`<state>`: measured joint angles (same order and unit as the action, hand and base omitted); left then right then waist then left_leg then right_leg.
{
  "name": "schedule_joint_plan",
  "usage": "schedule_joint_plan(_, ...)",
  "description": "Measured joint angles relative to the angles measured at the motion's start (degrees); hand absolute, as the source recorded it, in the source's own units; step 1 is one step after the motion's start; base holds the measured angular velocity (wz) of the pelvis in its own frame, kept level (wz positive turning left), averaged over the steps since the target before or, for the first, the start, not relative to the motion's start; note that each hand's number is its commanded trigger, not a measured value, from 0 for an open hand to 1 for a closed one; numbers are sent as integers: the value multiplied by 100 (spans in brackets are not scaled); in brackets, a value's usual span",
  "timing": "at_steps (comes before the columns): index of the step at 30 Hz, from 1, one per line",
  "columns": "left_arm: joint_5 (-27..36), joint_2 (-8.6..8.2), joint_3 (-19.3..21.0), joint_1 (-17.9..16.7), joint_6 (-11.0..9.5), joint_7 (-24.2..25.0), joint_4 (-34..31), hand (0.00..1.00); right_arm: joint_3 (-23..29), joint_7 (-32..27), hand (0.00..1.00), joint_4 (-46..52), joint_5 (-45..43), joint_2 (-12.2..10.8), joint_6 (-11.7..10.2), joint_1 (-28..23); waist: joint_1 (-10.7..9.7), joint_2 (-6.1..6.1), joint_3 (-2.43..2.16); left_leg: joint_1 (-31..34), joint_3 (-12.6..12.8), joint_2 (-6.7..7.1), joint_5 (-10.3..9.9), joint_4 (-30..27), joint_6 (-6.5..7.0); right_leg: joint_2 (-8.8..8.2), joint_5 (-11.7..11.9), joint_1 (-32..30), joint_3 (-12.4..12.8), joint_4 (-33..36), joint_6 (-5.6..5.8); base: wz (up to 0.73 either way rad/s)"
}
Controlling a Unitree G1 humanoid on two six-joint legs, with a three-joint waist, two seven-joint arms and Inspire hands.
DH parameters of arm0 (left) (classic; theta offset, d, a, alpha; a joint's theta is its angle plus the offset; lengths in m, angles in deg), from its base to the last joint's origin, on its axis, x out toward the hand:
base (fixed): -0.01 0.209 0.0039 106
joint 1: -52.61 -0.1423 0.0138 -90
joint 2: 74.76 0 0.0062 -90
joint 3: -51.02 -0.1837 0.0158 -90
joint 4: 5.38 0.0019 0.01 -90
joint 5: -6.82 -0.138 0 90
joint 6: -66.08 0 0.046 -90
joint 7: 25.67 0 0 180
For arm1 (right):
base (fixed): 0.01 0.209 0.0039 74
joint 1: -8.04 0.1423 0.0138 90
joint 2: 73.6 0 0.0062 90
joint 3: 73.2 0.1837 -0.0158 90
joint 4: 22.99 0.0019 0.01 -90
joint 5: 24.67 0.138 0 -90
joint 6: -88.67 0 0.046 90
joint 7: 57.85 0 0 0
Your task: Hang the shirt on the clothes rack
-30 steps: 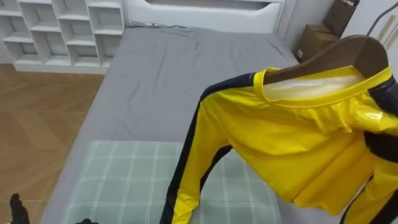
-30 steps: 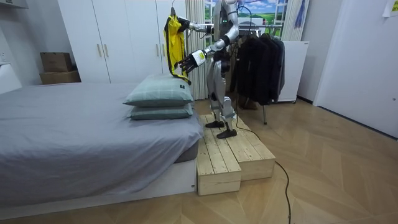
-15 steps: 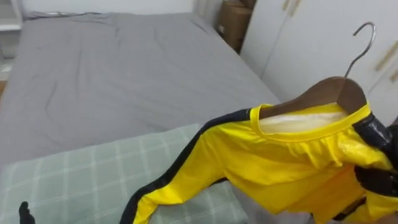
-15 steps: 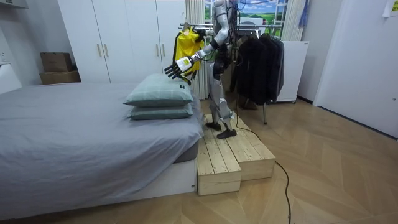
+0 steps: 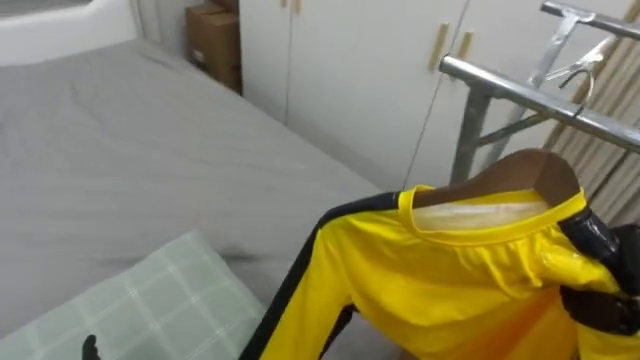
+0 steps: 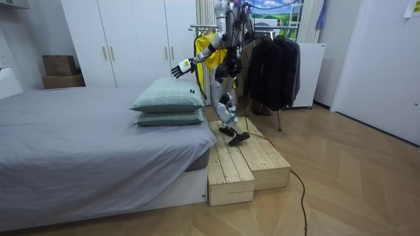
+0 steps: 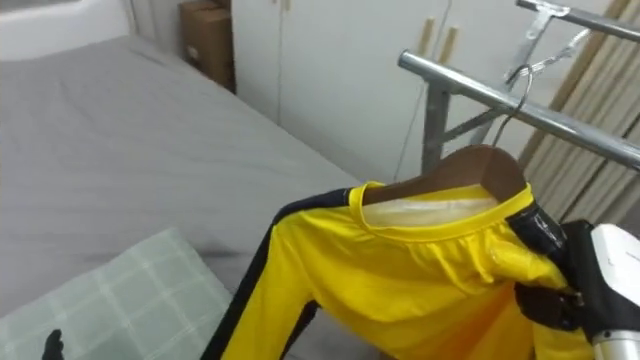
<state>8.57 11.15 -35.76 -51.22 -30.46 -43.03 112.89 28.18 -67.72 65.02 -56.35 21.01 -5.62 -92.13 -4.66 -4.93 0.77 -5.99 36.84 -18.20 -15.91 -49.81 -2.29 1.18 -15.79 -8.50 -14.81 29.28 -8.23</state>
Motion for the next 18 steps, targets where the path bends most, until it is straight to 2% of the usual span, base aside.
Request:
schedule_joint_plan(1,-4,-17,-24,5,-38,0,0,0,0,-11,100,106,-45,0,-6,5,12,-21,0,266,-441,120,-66,-102,46,53,-12,20,234,2,-17,-99)
schedule_joint_plan(2,-4,-19,-35,11,-48,-10,0,0,0,-22,100,153,-50,0,-12,8,11,-32,6,396,-607,174,-106,-92,29,84,-2,37,348,-12,-33,-108)
schedule_joint_plan(3,-2,-25,-96,13,-52,-106,-1,0,-20,-84,100,223,-55,1,-17,11,35,-51,16,671,-950,313,-137,-4,-15,126,40,68,558,-66,-68,-120)
schedule_joint_plan(4,-14,-65,-130,13,-53,-217,-5,0,-74,-161,100,266,-56,0,-27,16,80,-92,13,914,-1362,506,-137,286,-18,154,66,93,844,-101,-69,-121)
schedule_joint_plan(5,-25,-111,-124,13,-53,-260,-12,0,-78,-175,100,270,-61,0,-64,15,101,-90,11,1005,-1580,612,-135,502,-22,192,91,125,983,-161,-68,-131)
schedule_joint_plan(7,-138,-245,-128,16,-56,-428,-89,0,-81,-235,100,276,-93,2,-112,49,263,-66,-3,1160,-2482,1034,-99,1572,-78,352,172,158,1628,-288,-48,-150)
schedule_joint_plan(9,-136,-317,-131,39,-96,-541,-193,0,-91,-341,100,275,-90,13,-121,98,315,-20,-28,1233,-2991,1262,-54,2283,-122,465,240,187,2006,-384,-19,-129)
schedule_joint_plan(10,-136,-362,-148,107,-162,-599,-195,0,-91,-429,100,276,-71,40,-121,145,314,31,-58,1225,-3130,1396,42,2670,-157,505,262,211,2239,-402,13,-102)
schedule_joint_plan(11,-136,-372,-173,135,-183,-623,-196,0,-89,-453,100,276,-71,55,-121,175,295,55,-64,1218,-3193,1446,125,2812,-154,515,265,246,2330,-421,34,-92)
schedule_joint_plan(12,-141,-392,-237,163,-268,-647,-199,0,-79,-508,100,276,-81,68,-120,228,286,100,-72,1123,-3270,1588,396,3011,-73,544,261,260,2533,-460,91,-84)
schedule_joint_plan(13,-146,-409,-269,191,-356,-686,-200,0,-81,-588,100,279,-98,44,-121,270,280,96,-61,1005,-3267,1663,565,3106,64,558,237,279,2714,-462,137,-76)
schedule_joint_plan(14,-148,-415,-282,221,-388,-700,-203,0,-75,-639,100,288,-114,46,-128,275,261,100,-63,958,-3272,1689,563,3154,71,547,224,290,2735,-477,163,-42)
schedule_joint_plan(15,-153,-414,-298,301,-434,-719,-205,0,-64,-716,100,288,-147,45,-151,293,168,68,-35,914,-3269,1735,553,3221,98,512,202,310,2744,-510,202,-9)
schedule_joint_plan(16,-152,-405,-312,361,-443,-743,-248,0,-56,-751,100,289,-150,45,-198,295,91,2,12,903,-3239,1793,553,3253,112,490,203,337,2760,-587,222,0)
schedule_joint_plan(18,-149,-387,-388,385,-445,-753,-292,0,-50,-769,100,328,-136,48,-289,295,22,-38,29,921,-3219,1794,515,3279,167,484,215,346,2797,-692,247,-4)
